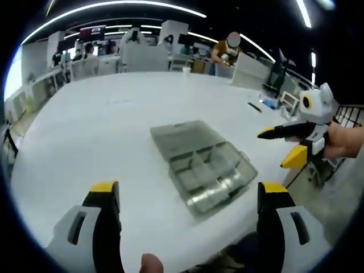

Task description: Insert the divider into the dual guide fixture by aligning both edges with the guide slots and pushing it downward to the bottom, including one-sided entry, uneven engagement, binding, and posture correction.

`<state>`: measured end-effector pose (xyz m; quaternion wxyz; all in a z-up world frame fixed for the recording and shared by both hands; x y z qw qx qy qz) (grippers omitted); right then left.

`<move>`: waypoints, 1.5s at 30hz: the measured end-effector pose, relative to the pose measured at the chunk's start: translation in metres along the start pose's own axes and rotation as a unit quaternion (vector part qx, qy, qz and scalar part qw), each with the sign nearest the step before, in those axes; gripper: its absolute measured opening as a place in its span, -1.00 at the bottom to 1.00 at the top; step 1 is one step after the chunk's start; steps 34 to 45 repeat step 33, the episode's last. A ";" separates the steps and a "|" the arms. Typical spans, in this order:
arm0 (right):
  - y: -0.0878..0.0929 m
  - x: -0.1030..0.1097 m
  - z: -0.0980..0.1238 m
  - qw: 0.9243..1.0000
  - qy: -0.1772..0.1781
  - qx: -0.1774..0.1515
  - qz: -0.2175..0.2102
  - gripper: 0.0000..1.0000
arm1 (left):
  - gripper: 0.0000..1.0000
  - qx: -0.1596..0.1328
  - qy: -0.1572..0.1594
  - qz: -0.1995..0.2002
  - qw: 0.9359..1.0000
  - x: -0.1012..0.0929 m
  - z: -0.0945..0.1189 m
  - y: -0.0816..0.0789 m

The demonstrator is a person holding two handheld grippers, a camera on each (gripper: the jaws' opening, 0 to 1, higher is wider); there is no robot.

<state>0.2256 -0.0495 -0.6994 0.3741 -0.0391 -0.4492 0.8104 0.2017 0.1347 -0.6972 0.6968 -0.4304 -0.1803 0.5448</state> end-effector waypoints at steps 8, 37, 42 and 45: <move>0.003 0.004 0.004 1.000 0.005 -0.002 -0.006 0.79 | 0.98 0.000 -0.001 0.001 1.000 -0.003 0.005 0.002; 0.005 0.003 0.008 1.000 0.006 0.000 -0.011 0.78 | 0.98 0.003 -0.001 0.006 1.000 -0.004 0.007 0.006; 0.005 0.003 0.008 1.000 0.006 0.000 -0.011 0.78 | 0.98 0.003 -0.001 0.006 1.000 -0.004 0.007 0.006; 0.005 0.003 0.008 1.000 0.006 0.000 -0.011 0.78 | 0.98 0.003 -0.001 0.006 1.000 -0.004 0.007 0.006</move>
Point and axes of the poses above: the point that each gripper's makers call its tool centre point, and the gripper's own axes: z roughly backward along the fingers, x roughly to its left, y roughly out of its underside, the point moved 2 cm from there along z, roughly backward along the fingers, and after that the axes turned 2 degrees about y, right-handed, at the moved point
